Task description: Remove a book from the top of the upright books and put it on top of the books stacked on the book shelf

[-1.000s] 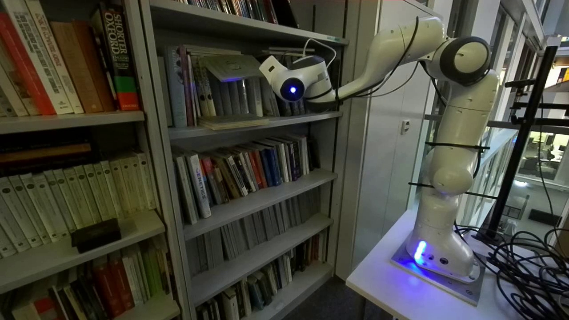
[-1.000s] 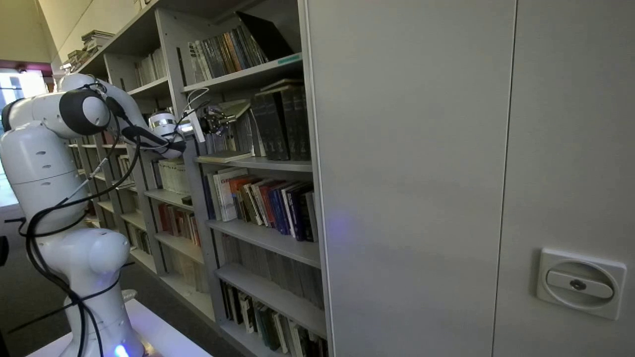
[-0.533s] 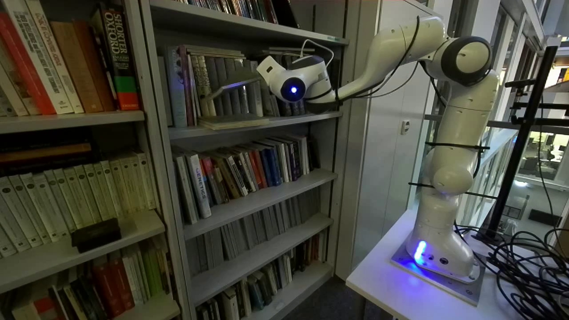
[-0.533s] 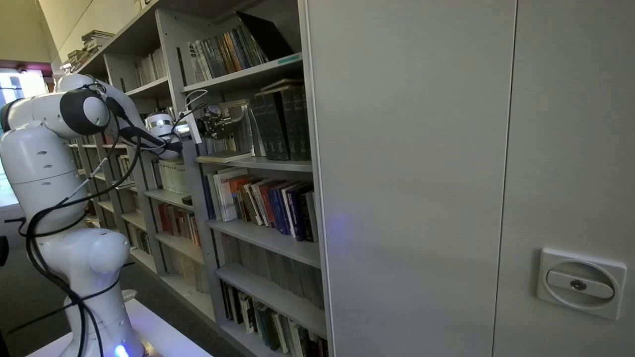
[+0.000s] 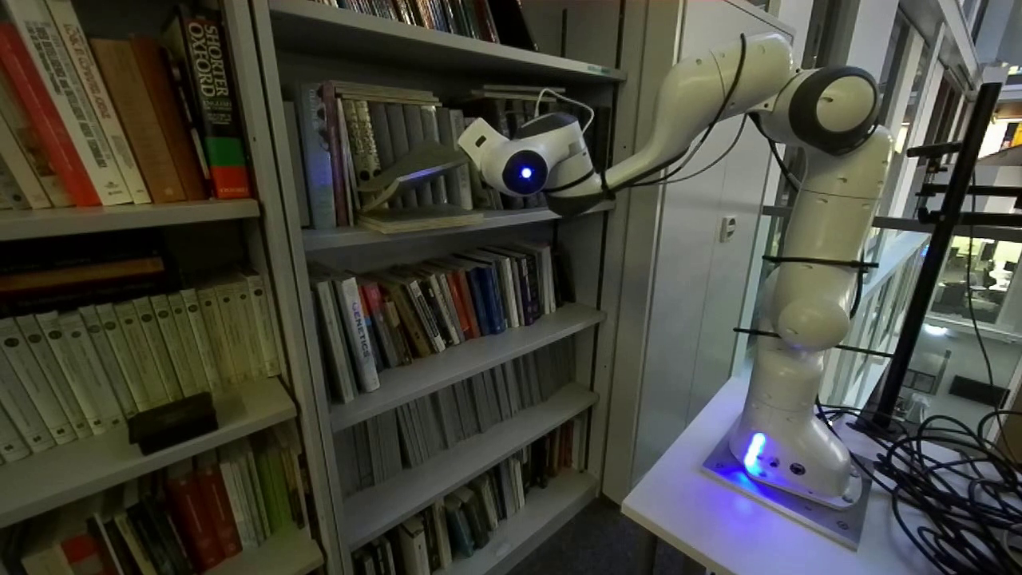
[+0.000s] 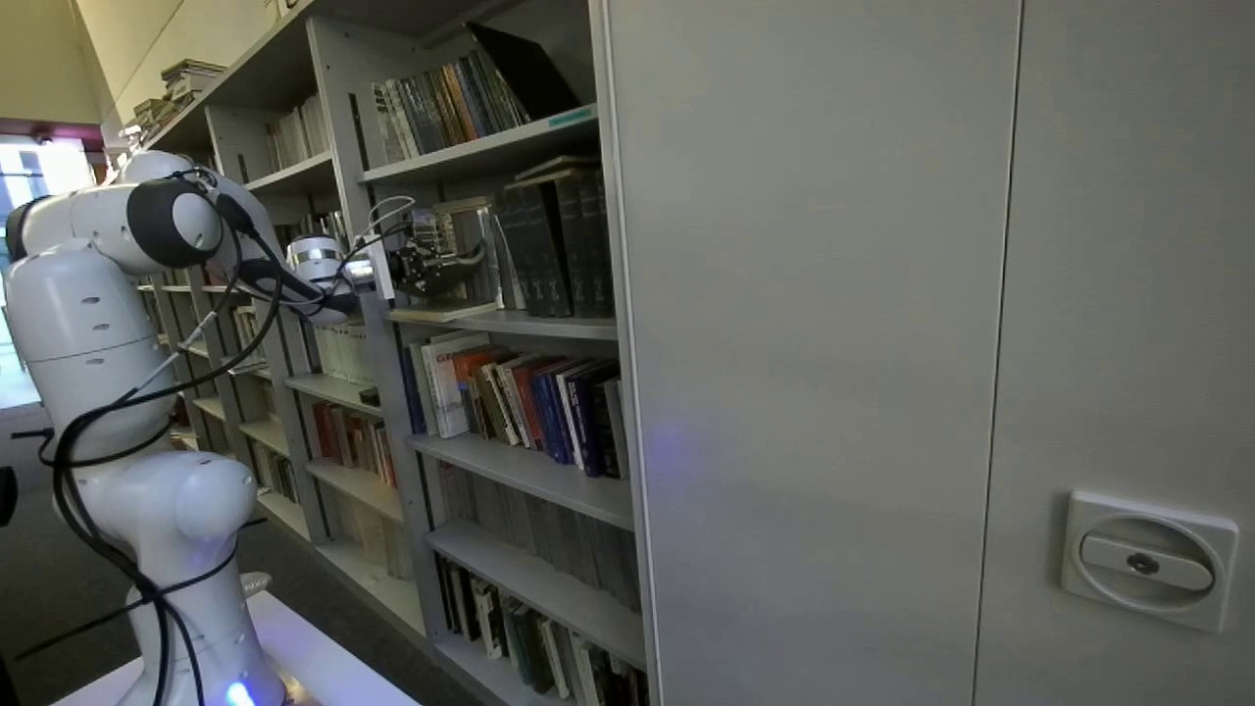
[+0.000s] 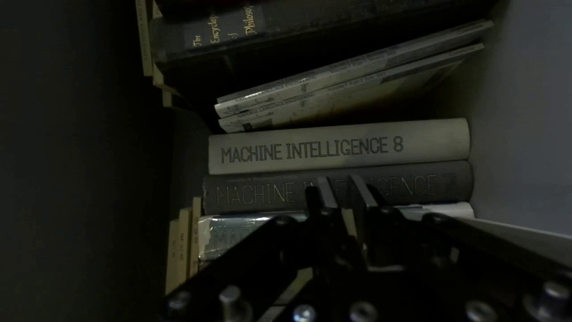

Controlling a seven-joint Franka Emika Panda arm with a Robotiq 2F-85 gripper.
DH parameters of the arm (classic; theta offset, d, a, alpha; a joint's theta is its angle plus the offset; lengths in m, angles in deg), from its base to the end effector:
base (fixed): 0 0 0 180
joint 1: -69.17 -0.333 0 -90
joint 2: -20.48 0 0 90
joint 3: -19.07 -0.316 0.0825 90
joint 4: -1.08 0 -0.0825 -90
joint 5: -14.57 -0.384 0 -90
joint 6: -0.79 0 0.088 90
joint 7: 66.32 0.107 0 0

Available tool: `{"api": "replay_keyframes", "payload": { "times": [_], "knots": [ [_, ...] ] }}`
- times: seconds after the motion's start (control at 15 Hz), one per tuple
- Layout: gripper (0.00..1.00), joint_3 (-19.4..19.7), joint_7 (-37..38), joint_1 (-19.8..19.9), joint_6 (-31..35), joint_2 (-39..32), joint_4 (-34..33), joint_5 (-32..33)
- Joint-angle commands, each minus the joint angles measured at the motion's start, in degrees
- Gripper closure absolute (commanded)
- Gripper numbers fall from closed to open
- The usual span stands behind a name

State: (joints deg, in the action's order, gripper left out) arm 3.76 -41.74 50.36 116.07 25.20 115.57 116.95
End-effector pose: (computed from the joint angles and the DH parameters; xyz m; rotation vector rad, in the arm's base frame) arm 0.5003 0.2748 0.5716 1.3594 0.8046 0.8696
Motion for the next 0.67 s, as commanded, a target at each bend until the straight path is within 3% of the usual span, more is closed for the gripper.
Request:
{"api": "replay_keyframes", "payload": {
  "times": [0.0, 0.4, 0.6],
  "knots": [
    [0.97, -0.72, -0.09, 0.54, 0.47, -0.42, 0.28, -1.45],
    [0.97, -1.38, -0.09, 0.40, -2.94, -2.96, 0.43, -5.22],
    [0.97, -1.86, 0.18, 0.06, -9.35, -4.61, -0.14, -10.18]
  ]
}}
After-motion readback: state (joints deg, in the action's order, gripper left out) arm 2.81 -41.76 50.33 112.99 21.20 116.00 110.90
